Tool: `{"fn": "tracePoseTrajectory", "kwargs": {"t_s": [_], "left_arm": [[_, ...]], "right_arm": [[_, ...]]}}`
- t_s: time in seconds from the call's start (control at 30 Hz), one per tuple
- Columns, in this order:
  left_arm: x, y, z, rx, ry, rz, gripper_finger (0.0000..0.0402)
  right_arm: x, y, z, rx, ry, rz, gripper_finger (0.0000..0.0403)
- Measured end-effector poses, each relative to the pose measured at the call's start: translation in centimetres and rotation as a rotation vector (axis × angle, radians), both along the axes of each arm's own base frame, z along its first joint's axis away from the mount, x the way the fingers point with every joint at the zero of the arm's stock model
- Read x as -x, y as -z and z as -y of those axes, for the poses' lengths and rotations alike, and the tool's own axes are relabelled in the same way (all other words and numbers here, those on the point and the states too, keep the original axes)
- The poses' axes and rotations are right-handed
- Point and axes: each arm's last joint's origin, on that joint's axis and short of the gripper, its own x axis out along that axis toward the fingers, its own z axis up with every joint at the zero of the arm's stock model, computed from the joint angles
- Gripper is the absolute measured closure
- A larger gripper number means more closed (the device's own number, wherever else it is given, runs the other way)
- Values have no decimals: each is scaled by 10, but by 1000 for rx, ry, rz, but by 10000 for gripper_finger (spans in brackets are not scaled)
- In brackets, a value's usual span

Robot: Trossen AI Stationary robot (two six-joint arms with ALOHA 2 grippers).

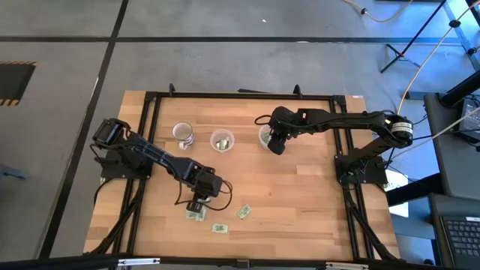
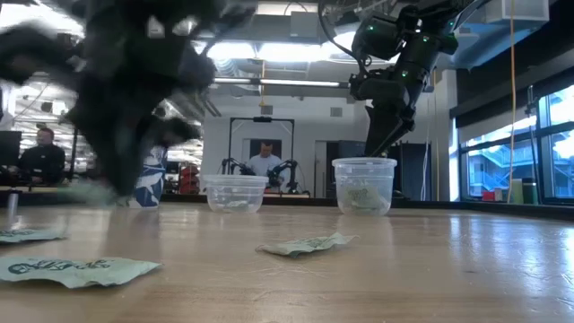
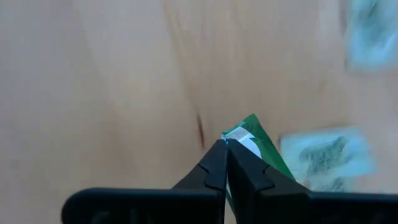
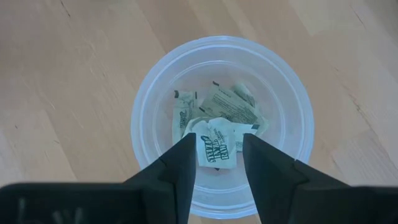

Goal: Pick and place items into bin
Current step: Put the green truvia packet into the left transparent bin

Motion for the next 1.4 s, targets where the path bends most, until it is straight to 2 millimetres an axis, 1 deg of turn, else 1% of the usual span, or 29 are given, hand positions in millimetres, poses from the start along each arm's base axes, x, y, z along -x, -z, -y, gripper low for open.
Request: {"fn": "tracePoseTrajectory", "kwargs": {"t_s": [0.07, 0.13, 0.27, 0.3, 0.43, 0.5, 0.63, 0.77, 0.9, 1.03, 1.2, 1.4], "left_arm": [[-3, -16, -6, -15, -6, 39, 399], [-4, -27, -14, -55, -14, 63, 399], [-9, -59, -31, -143, -42, 215, 399], [-10, -65, -36, -170, -60, 240, 399], [-14, -83, -62, -268, -209, 330, 399], [-16, -87, -76, -293, -302, 360, 399], [-20, -85, -103, -301, -453, 373, 399], [-22, -79, -124, -328, -534, 383, 399], [-19, -63, -138, -381, -592, 343, 399], [-13, -47, -147, -401, -623, 320, 399], [-11, -34, -153, -414, -654, 372, 398], [-4, -18, -158, -396, -668, 358, 398]], "right_arm": [[0, 0, 0, 0, -1, 0, 268], [0, 0, 0, -1, 4, 1, 268], [0, -1, 2, 49, 35, -1, 268], [0, -1, 2, 62, 42, -2, 268], [-1, -2, 3, 77, 45, 7, 268], [-2, -2, 3, 85, 48, 12, 268], [-3, -3, 4, 92, 48, 20, 268], [-3, -2, 4, 94, 49, 18, 268], [-2, -2, 3, 91, 48, 8, 268], [-2, -2, 3, 90, 49, 7, 268], [-2, -2, 4, 93, 49, 16, 268], [-3, -2, 4, 93, 51, 19, 268]]}}
